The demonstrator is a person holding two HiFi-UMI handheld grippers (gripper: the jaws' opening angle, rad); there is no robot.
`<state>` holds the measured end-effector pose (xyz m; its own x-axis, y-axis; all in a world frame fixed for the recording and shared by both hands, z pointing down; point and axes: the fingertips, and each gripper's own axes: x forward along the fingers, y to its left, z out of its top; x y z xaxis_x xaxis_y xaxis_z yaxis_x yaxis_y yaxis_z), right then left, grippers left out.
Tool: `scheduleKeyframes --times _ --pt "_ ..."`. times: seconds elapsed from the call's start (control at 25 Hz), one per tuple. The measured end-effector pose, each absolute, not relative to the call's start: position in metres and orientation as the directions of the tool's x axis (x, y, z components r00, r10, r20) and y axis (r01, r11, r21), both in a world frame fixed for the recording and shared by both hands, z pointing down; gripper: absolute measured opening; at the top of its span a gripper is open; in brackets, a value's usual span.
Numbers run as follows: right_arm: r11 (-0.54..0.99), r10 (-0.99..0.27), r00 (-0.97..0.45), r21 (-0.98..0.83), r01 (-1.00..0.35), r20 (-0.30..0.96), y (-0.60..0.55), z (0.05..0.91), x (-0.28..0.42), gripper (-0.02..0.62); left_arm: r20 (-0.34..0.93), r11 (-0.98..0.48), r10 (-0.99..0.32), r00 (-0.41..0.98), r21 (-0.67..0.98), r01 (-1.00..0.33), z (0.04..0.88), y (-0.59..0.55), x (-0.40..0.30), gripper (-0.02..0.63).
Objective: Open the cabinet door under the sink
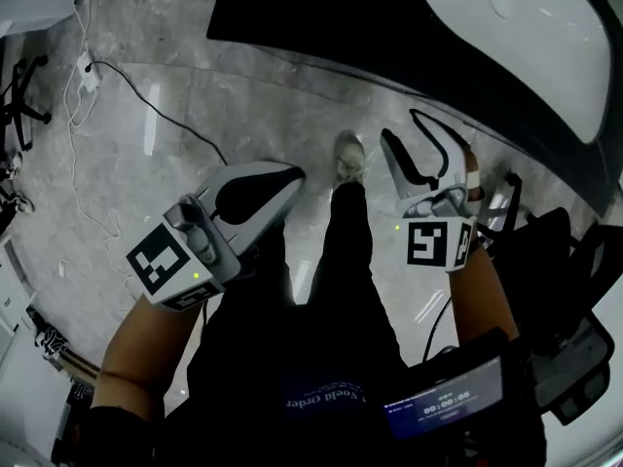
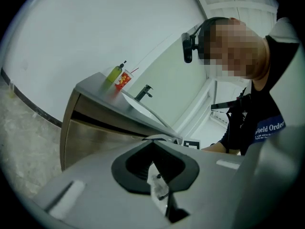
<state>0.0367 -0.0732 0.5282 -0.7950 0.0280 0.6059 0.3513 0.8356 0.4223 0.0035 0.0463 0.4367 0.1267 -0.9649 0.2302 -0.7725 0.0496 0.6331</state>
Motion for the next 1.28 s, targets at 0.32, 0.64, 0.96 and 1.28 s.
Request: scheduleKeyframes --times 0.32,0.64,0.96,1.28 --pt "0.754 -0.183 -0.822 0.614 0.235 0.54 -0.082 0.559 0.031 0.216 0.224 -0.017 -0.952 0.208 0.64 -0.768 0.468 0.087 0.026 0.0" --pt "0.629 -0.325 -0.849 0.766 0.136 0.417 -0.099 0.561 0.02 0.256 0.229 -0.067 -0.934 0.274 0.641 -0.765 0.494 0.105 0.037 0.0" --pt "0.386 -0.436 -0.83 0.906 0.176 0.347 -0.109 0.577 0.016 0.312 0.188 -0.03 -0.958 0.217 0.686 -0.727 0.522 0.102 0.05 0.0" --pt "0.345 -0.494 -0.816 0.929 0.133 0.3 -0.109 0.582 0.014 0.356 0.222 -0.019 -0.944 0.244 0.704 -0.71 0.549 0.111 0.059 0.0"
